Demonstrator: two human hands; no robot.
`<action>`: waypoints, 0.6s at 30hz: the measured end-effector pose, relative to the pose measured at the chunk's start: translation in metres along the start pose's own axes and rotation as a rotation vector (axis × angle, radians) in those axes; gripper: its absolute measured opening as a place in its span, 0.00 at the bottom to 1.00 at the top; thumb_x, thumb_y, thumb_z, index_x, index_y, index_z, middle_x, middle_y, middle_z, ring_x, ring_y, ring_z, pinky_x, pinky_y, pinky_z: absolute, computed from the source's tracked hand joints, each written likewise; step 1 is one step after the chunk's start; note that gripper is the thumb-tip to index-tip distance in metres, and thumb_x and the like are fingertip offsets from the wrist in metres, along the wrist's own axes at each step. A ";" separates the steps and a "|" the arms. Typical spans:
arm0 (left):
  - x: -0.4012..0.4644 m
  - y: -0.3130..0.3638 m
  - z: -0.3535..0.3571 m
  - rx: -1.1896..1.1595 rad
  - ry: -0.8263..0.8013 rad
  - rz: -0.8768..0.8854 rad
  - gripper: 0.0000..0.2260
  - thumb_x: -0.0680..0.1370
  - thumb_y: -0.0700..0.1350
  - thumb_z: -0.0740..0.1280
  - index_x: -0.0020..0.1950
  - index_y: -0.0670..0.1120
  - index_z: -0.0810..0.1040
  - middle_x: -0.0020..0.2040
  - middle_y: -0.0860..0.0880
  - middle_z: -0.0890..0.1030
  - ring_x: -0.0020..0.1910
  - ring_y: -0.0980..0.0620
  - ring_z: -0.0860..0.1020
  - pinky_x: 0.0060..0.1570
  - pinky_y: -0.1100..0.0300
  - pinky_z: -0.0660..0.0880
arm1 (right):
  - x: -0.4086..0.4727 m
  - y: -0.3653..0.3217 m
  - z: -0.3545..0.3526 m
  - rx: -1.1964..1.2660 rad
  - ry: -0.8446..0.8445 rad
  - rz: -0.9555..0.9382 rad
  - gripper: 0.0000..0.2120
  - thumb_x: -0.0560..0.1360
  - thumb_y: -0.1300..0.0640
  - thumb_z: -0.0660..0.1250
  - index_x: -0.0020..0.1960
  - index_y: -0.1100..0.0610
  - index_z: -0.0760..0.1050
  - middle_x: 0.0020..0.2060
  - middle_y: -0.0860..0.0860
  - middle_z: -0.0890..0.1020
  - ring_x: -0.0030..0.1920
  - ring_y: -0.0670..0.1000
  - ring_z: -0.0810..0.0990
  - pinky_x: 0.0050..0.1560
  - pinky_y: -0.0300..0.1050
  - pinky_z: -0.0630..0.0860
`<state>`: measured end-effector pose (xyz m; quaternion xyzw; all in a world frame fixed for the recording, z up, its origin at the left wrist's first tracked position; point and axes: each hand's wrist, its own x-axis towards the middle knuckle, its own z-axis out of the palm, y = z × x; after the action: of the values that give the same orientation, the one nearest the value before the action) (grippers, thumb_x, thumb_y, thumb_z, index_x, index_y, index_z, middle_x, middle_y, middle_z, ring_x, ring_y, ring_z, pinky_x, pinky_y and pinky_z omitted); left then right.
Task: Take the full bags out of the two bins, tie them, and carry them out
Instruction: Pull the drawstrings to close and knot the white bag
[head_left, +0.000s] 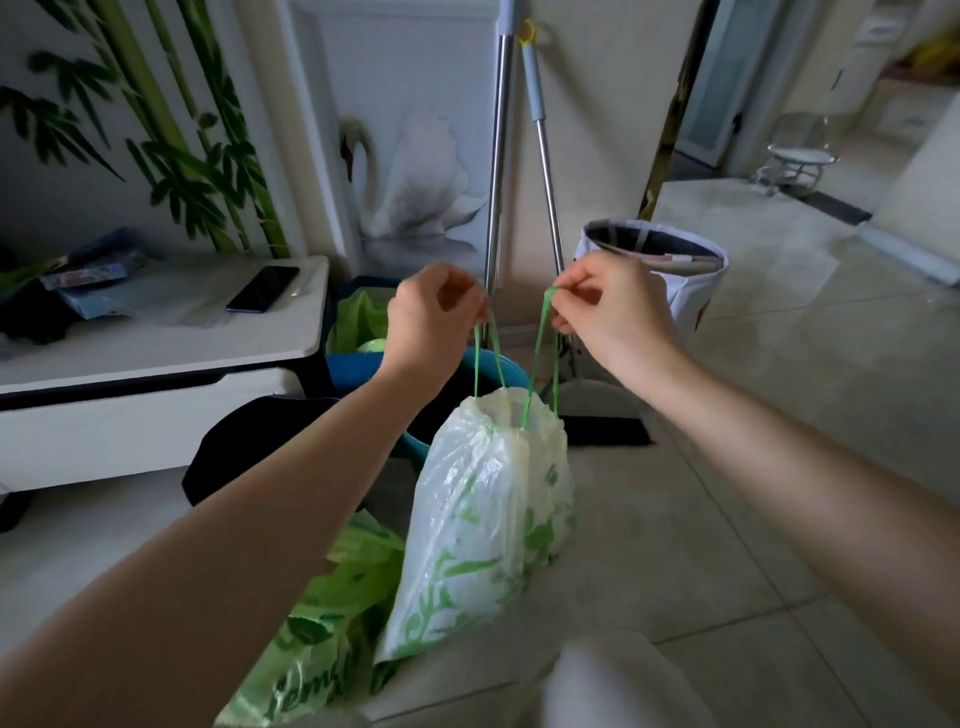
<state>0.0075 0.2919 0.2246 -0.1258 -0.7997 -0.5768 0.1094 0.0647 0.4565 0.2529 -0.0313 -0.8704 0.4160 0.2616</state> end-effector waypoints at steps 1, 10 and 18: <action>0.002 0.006 -0.002 0.020 -0.010 0.020 0.03 0.72 0.44 0.67 0.38 0.48 0.78 0.37 0.47 0.84 0.39 0.46 0.83 0.47 0.46 0.80 | 0.002 -0.001 -0.003 0.008 0.032 -0.034 0.02 0.72 0.60 0.66 0.42 0.57 0.78 0.32 0.50 0.84 0.34 0.49 0.83 0.44 0.50 0.81; -0.033 0.003 -0.007 0.158 -0.084 0.021 0.03 0.73 0.41 0.69 0.40 0.44 0.80 0.35 0.49 0.84 0.38 0.49 0.82 0.47 0.49 0.80 | -0.022 0.003 0.004 -0.056 -0.042 -0.077 0.04 0.71 0.62 0.70 0.42 0.54 0.78 0.31 0.44 0.78 0.33 0.38 0.78 0.38 0.28 0.72; -0.045 0.009 0.000 0.147 -0.063 0.067 0.05 0.74 0.43 0.70 0.45 0.42 0.81 0.46 0.46 0.79 0.40 0.56 0.76 0.43 0.67 0.72 | -0.035 0.004 0.033 0.076 -0.356 0.102 0.08 0.76 0.57 0.66 0.54 0.53 0.80 0.41 0.47 0.81 0.40 0.47 0.78 0.39 0.40 0.75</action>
<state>0.0528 0.2919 0.2185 -0.1621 -0.8383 -0.5082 0.1123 0.0782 0.4264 0.2183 0.0084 -0.8839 0.4602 0.0827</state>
